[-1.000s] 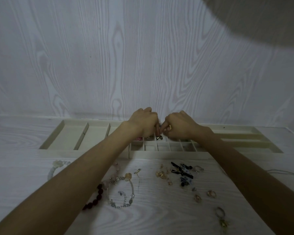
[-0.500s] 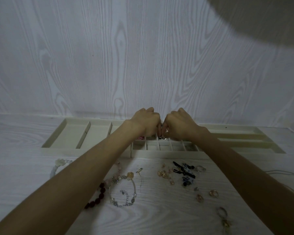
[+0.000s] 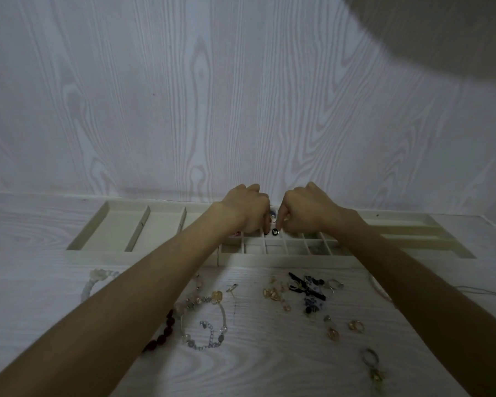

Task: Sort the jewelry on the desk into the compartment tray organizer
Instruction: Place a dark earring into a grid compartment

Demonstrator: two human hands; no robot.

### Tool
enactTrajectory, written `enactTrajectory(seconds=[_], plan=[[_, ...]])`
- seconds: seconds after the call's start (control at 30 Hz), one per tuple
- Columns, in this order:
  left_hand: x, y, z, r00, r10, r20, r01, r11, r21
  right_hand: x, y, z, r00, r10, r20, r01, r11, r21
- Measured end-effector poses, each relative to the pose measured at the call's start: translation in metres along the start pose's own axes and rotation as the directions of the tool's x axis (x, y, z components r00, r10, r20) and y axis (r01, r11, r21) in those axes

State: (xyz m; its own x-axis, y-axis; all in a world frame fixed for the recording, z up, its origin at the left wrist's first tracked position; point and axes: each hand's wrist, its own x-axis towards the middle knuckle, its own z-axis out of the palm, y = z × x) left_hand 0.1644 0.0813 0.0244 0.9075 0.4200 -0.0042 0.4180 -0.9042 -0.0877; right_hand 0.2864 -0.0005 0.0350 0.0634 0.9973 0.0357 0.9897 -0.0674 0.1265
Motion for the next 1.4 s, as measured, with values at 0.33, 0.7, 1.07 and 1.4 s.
enactTrajectory(seconds=[0.33,0.7,1.07,1.4], plan=[[0.003,-0.002,0.004,0.999,-0.031,0.019,0.032,0.998,-0.054,0.006,-0.005,0.010,0.995,0.035,0.098,-0.029,0.997,-0.065],[-0.058,-0.031,-0.037,0.989,-0.103,-0.106,0.067,0.951,-0.300,-0.043,-0.001,-0.033,0.998,0.013,-0.064,0.004,0.968,0.249],[-0.162,-0.014,0.002,0.978,-0.188,0.091,0.208,0.907,-0.365,-0.094,-0.088,0.012,0.984,-0.138,-0.116,0.164,0.953,0.255],[-0.169,0.016,0.029,0.885,-0.465,-0.017,0.345,0.681,-0.646,-0.100,-0.115,0.038,0.951,0.089,-0.296,0.039,0.916,0.400]])
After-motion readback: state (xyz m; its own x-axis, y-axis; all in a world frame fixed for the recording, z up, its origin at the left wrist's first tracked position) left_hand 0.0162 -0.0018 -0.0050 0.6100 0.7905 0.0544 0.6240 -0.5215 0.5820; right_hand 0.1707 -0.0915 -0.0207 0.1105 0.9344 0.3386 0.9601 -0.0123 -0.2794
